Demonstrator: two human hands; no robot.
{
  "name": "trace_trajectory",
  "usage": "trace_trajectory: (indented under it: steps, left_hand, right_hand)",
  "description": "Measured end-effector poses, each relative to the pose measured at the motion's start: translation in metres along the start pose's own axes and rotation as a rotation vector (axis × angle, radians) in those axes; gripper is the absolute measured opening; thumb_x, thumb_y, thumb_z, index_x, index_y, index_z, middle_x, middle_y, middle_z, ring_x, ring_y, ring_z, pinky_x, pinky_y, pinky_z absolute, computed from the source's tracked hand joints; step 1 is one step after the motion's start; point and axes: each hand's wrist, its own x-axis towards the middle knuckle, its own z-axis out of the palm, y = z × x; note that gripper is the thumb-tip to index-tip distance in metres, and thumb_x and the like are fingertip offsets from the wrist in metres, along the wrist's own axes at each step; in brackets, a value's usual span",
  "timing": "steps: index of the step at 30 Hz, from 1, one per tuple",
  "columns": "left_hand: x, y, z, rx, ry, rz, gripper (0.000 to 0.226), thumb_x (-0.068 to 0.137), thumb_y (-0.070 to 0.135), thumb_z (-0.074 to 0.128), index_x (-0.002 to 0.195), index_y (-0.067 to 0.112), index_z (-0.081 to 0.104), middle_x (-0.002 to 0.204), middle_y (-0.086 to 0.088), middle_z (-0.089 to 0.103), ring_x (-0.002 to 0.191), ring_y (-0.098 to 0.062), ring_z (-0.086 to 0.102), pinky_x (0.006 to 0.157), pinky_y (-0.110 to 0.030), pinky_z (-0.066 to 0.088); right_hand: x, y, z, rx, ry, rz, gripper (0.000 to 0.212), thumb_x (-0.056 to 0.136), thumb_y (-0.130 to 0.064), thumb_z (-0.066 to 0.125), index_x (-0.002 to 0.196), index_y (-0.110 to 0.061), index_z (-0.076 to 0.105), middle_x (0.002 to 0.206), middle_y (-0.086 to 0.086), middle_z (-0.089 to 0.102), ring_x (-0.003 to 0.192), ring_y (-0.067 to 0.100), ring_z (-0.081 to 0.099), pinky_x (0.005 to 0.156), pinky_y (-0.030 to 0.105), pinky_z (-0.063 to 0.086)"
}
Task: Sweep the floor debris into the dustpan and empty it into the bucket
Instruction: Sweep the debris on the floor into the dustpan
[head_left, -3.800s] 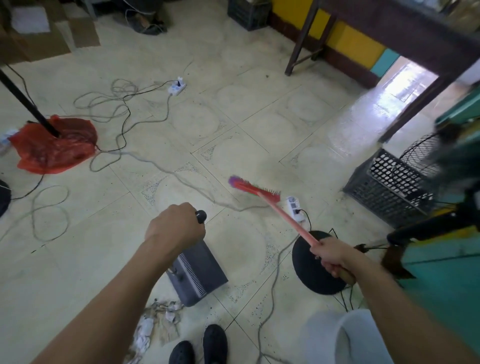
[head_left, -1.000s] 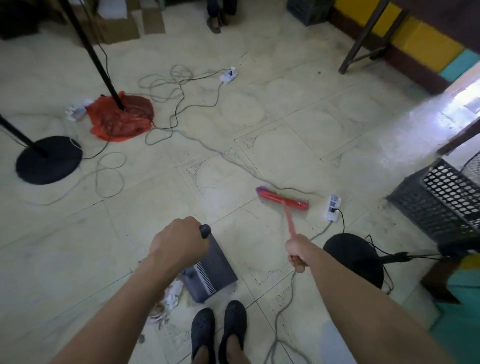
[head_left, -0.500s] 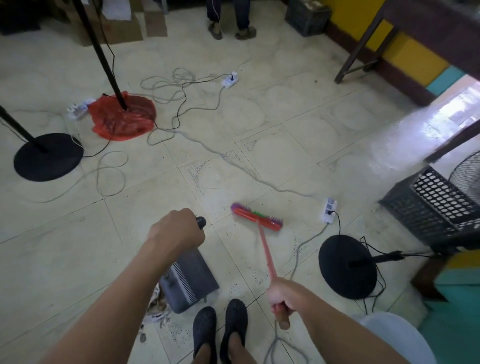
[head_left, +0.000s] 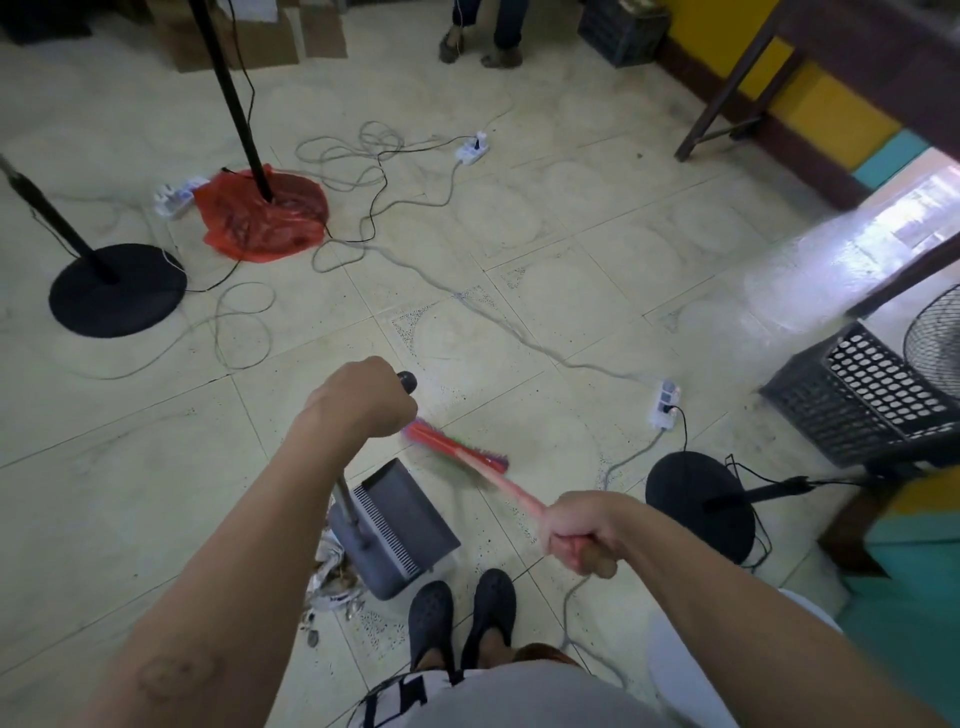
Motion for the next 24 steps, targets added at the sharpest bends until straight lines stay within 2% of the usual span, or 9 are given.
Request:
trace_trajectory:
  steps: [1,3,5,8,13,17,24]
  left_hand:
    - [-0.001,-0.001,-0.002,-0.004,-0.003,0.005,0.013,0.089,0.022,0.050,0.089,0.009,0.048,0.071,-0.005,0.051,0.059,-0.018,0.049,0.056,-0.027,0.038]
    - [-0.005,-0.007,-0.006,-0.025,-0.008,0.015,0.015,0.089,0.021,0.048,0.096,0.008,0.053,0.071,-0.006,0.051,0.058,-0.018,0.048,0.053,-0.027,0.036]
    - [-0.007,-0.012,-0.009,-0.050,-0.016,0.011,0.019,0.089,0.020,0.047,0.102,0.008,0.055,0.073,-0.006,0.051,0.058,-0.019,0.047,0.051,-0.026,0.035]
    - [-0.013,-0.023,-0.014,-0.072,0.011,-0.005,0.014,0.090,0.020,0.048,0.094,0.007,0.051,0.071,-0.006,0.050,0.057,-0.018,0.046,0.052,-0.026,0.036]
    - [-0.013,-0.041,-0.013,-0.118,0.061,-0.041,0.020,0.090,0.020,0.049,0.072,0.013,0.042,0.066,-0.004,0.048,0.057,-0.019,0.045,0.053,-0.027,0.035]
    - [-0.008,-0.054,-0.010,-0.157,0.130,-0.102,0.027,0.091,0.024,0.048,0.068,0.013,0.041,0.067,-0.005,0.052,0.057,-0.019,0.049,0.050,-0.027,0.033]
    - [-0.001,-0.062,-0.011,-0.207,0.218,-0.237,0.028,0.087,0.018,0.049,0.062,0.010,0.040,0.060,-0.007,0.049,0.049,-0.021,0.045,0.045,-0.024,0.030]
  right_hand:
    - [-0.005,0.000,-0.007,0.028,-0.010,-0.012,0.019,0.090,0.006,0.040,0.103,-0.003,0.050,0.040,-0.002,0.042,0.028,0.007,0.037,0.034,0.018,0.033]
    - [-0.012,-0.003,-0.022,0.119,-0.004,-0.025,0.024,0.089,0.007,0.041,0.110,-0.002,0.050,0.039,-0.002,0.040,0.027,0.007,0.036,0.030,0.017,0.032]
    - [-0.016,-0.005,-0.040,0.227,0.029,-0.003,0.020,0.089,0.005,0.043,0.107,-0.001,0.048,0.040,-0.002,0.040,0.027,0.007,0.036,0.028,0.014,0.031]
    - [-0.022,-0.014,-0.057,0.289,0.053,0.004,0.008,0.091,0.002,0.043,0.095,-0.005,0.045,0.040,-0.003,0.038,0.026,0.006,0.035,0.027,0.013,0.031]
    - [-0.024,-0.036,-0.070,0.201,0.159,-0.041,0.012,0.092,-0.001,0.045,0.082,-0.008,0.046,0.041,-0.002,0.038,0.027,0.006,0.034,0.028,0.014,0.029]
    - [-0.013,-0.068,-0.082,0.133,0.256,-0.057,0.020,0.091,0.000,0.045,0.073,-0.008,0.044,0.037,0.000,0.039,0.025,0.008,0.035,0.029,0.013,0.030]
    - [0.020,-0.130,-0.104,0.020,0.374,-0.173,0.022,0.091,0.006,0.045,0.071,-0.004,0.043,0.031,0.004,0.040,0.021,0.011,0.035,0.032,0.011,0.035]
